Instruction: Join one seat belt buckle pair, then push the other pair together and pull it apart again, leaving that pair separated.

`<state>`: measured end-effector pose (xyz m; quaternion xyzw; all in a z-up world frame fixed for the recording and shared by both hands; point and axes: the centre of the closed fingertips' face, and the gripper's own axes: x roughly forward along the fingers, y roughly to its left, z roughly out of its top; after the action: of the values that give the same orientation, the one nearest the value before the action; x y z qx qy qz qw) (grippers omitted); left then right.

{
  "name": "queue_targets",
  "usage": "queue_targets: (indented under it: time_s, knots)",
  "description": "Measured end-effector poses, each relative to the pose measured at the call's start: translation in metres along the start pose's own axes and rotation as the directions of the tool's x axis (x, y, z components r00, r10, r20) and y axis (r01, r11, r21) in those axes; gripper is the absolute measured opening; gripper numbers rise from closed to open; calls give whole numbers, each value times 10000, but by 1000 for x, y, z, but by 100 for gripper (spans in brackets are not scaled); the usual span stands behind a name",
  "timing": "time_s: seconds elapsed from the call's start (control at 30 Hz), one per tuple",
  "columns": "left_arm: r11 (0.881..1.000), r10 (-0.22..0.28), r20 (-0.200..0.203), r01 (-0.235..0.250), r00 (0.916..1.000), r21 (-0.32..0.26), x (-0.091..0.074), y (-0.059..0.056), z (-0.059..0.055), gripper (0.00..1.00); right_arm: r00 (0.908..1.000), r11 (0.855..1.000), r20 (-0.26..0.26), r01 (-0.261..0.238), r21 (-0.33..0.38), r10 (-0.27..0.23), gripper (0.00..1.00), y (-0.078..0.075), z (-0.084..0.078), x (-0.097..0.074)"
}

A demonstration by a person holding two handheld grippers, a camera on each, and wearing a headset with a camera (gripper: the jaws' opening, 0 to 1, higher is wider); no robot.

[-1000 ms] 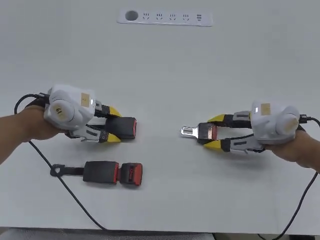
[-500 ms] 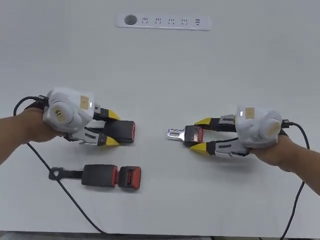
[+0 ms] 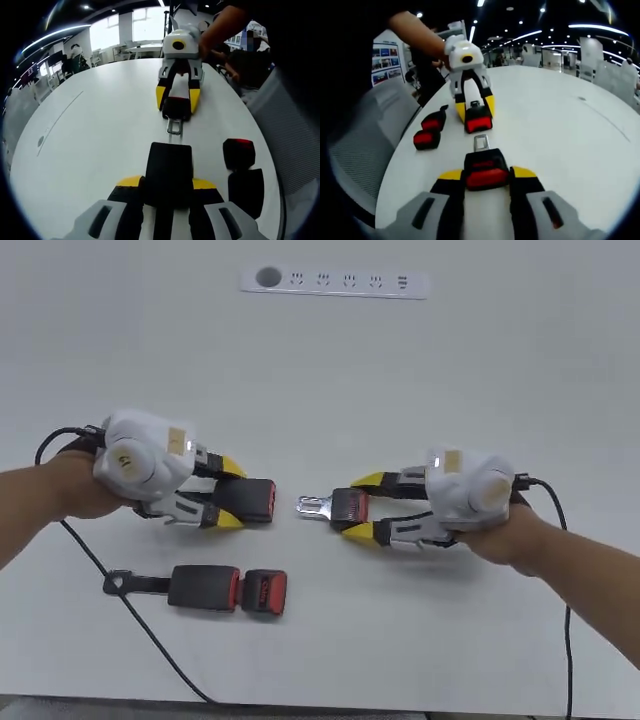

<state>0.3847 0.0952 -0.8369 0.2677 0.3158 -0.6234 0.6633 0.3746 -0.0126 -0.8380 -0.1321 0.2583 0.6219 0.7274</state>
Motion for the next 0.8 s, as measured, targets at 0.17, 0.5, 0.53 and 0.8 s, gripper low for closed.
queue_targets:
  time_s: [0.17, 0.5, 0.53, 0.8]
  knots:
    - [10000, 11, -11, -11, 10000, -19, 0, 0, 0, 36, 9999, 9998, -31, -151, -101, 151, 35, 1, 7, 14]
    - [10000, -47, -135, 47, 9999, 8, 0, 0, -1, 36, 9995, 9998, -266, -170, -62, 168, 35, 0, 14, 24]
    - [10000, -53, -138, 53, 9999, 8, 0, 0, -2, 36, 9994, 9998, -311, -157, -90, 154, 35, 0, 14, 25]
    - [9997, -162, -257, 166, 9995, 174, -1, -2, -2, 35, 9969, 9996, -738, -284, -88, 277, 35, -1, 22, 38]
